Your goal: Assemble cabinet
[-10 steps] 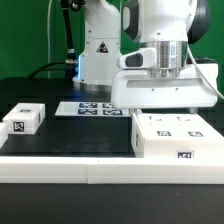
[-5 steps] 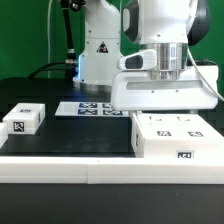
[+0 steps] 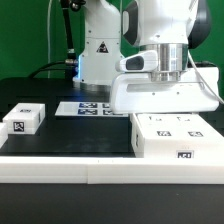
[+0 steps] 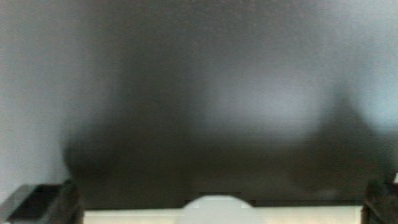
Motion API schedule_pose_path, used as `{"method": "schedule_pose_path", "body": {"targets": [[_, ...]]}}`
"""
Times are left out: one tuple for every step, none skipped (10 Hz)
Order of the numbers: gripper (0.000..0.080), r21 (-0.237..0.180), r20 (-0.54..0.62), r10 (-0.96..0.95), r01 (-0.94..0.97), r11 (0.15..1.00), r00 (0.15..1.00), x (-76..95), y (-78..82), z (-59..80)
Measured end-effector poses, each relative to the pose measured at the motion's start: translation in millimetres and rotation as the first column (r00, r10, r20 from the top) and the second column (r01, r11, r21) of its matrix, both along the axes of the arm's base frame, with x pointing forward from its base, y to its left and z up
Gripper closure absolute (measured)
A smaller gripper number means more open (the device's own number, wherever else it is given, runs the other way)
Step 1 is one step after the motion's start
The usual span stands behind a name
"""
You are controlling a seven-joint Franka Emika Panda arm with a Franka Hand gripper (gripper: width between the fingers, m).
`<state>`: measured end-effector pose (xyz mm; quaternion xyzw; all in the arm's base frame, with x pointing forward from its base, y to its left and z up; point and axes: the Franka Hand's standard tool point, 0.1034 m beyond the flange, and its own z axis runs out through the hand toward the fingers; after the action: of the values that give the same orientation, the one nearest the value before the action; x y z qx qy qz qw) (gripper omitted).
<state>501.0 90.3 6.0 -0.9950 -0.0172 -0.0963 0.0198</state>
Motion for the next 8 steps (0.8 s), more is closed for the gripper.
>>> {"method": "schedule_pose_path", "body": {"targets": [[0.0028,-0.001,0.0,0.006,-0.006,1.0,1.0,0.2,-0.6,0.0],[0.0028,-0.003,0.001,0.011,-0.011,1.0,1.0,0.4,-1.3,0.1],[0.021,-0.004,0.001,0.017,-0.017,1.0,1.0,0.4,-1.5,0.1],[0.021,-0.006,0.0,0.027,-0.027,1.0,1.0,0.1,-2.1,-0.1],[0.0412,-0.007,0.0,0.03,-0.03,1.0,1.0,-0.2,-2.3,-0.3],[0.0548,-0.007,-0.001,0.03,-0.03,1.0,1.0,-0.3,-2.5,-0.4],[0.0548,-0.008,-0.001,0.029,-0.029,1.0,1.0,-0.2,-3.1,-0.4],[0.0722,-0.007,-0.001,0.03,-0.03,1.0,1.0,-0.3,-2.5,-0.4]]}}
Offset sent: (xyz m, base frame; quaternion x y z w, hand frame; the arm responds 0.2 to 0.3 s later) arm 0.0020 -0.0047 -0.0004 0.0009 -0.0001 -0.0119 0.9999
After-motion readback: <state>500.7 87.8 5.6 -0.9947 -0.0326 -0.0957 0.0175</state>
